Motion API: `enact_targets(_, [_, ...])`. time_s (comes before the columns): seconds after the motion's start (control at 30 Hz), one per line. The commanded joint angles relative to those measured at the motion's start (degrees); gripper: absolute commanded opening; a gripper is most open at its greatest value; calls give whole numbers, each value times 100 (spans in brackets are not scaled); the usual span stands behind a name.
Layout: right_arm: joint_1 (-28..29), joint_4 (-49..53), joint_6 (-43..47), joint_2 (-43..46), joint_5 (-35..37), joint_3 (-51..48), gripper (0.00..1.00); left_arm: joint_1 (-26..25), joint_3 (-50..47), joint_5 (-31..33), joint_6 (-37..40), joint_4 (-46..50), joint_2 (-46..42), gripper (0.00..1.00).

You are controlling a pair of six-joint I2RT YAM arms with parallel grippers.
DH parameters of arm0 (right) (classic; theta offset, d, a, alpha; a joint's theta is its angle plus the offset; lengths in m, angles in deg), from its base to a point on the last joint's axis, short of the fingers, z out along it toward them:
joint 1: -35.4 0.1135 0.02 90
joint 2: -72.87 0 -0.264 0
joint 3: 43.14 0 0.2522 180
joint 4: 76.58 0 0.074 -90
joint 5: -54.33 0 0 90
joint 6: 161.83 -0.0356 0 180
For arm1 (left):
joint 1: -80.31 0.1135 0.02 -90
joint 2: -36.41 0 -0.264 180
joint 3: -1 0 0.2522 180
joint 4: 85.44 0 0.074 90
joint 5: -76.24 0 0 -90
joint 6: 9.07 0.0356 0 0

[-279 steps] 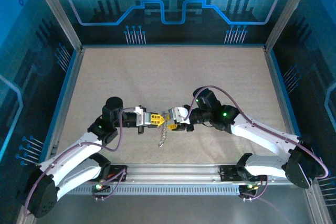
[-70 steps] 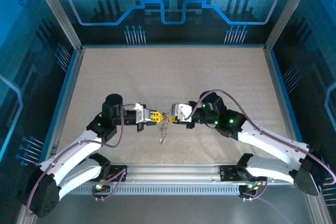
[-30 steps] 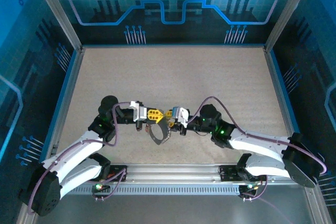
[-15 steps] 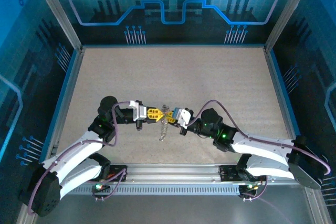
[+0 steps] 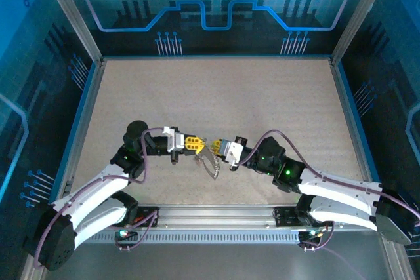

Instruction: Put the keys on the keyring

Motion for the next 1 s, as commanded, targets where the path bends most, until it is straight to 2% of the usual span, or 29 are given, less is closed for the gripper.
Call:
enact_targets(0.0, [-89,539,474,216,339,181,0,62,28,1,136,-33,-56,0])
enact_targets(0.27, [-532,1956,1568,315,-310,757,0,48,270,-66,887,1121,-59,0])
enact_targets(0.43, [-600,2848,2195,95,-604,1282,0,46,348,-32,1008,1381,3,0])
enact_targets(0.67, [-596,3206,2266,-249,-695,1858,0,44,399,83,980,1448,62,0])
enact_targets(0.7, [-596,3312,2281,-295,-704,1954,0,44,403,159,938,1436,46,4])
enact_targets(0.77, [-599,3662,2398,-415,-689,2246,0,45,386,460,791,1407,-12,21])
enact_targets(0.87, [-602,4287,2671,-610,-599,2753,0,52,358,811,723,1370,-117,22])
enact_targets(0.97, [-604,4646,2830,-789,-400,3097,0,59,306,1128,570,1218,-225,31])
